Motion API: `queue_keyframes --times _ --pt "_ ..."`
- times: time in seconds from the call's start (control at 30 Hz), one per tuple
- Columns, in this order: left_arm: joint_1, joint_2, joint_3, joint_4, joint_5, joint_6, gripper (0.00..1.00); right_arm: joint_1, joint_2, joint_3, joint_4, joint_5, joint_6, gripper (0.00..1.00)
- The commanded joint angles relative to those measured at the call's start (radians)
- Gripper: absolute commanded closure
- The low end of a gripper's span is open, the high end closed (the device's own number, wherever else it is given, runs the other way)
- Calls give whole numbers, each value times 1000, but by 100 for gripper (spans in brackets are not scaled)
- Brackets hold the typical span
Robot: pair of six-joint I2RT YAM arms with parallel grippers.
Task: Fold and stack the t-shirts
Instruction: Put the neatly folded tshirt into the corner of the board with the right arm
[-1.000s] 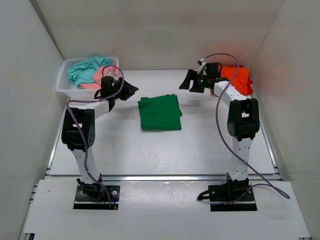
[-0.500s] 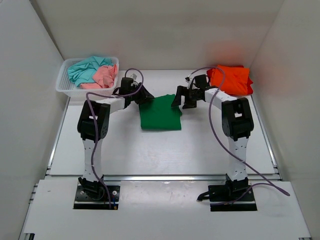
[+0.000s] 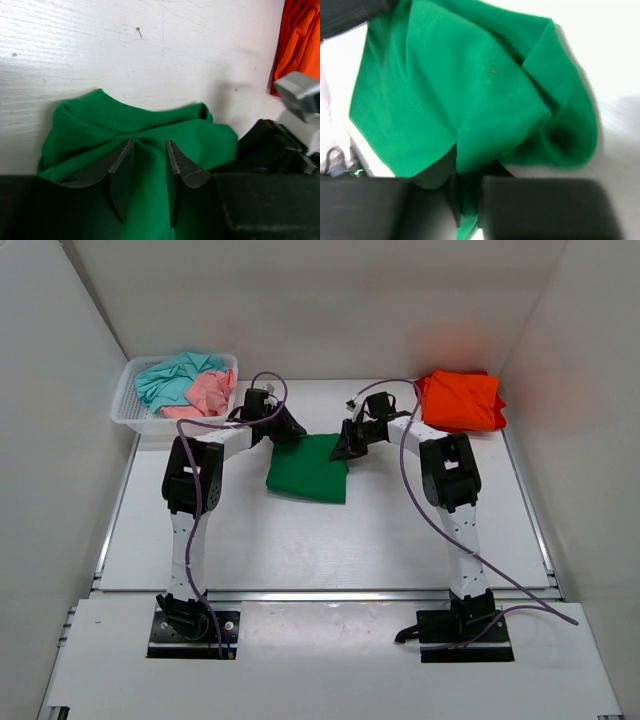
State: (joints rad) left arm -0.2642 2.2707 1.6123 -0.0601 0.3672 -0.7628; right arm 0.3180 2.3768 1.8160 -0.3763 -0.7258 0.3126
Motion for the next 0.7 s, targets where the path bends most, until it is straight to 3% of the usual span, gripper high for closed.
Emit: queue_keyframes --times 0.0,0.1,0.27,0.47,0.67 --pt "6 -29 -12 8 13 5 58 1 56 14 -29 -67 39 100" --pt "19 -79 -37 -24 44 31 56 -23 32 51 -53 -28 -51 100" --pt "60 -314 -224 6 64 56 55 -48 -82 62 -148 243 -297 100" --pt "92 -540 -443 48 67 63 54 -56 -238 -4 -75 549 -598 100" --pt "92 -626 -549 114 81 51 55 -137 -317 -3 -10 626 -719 100"
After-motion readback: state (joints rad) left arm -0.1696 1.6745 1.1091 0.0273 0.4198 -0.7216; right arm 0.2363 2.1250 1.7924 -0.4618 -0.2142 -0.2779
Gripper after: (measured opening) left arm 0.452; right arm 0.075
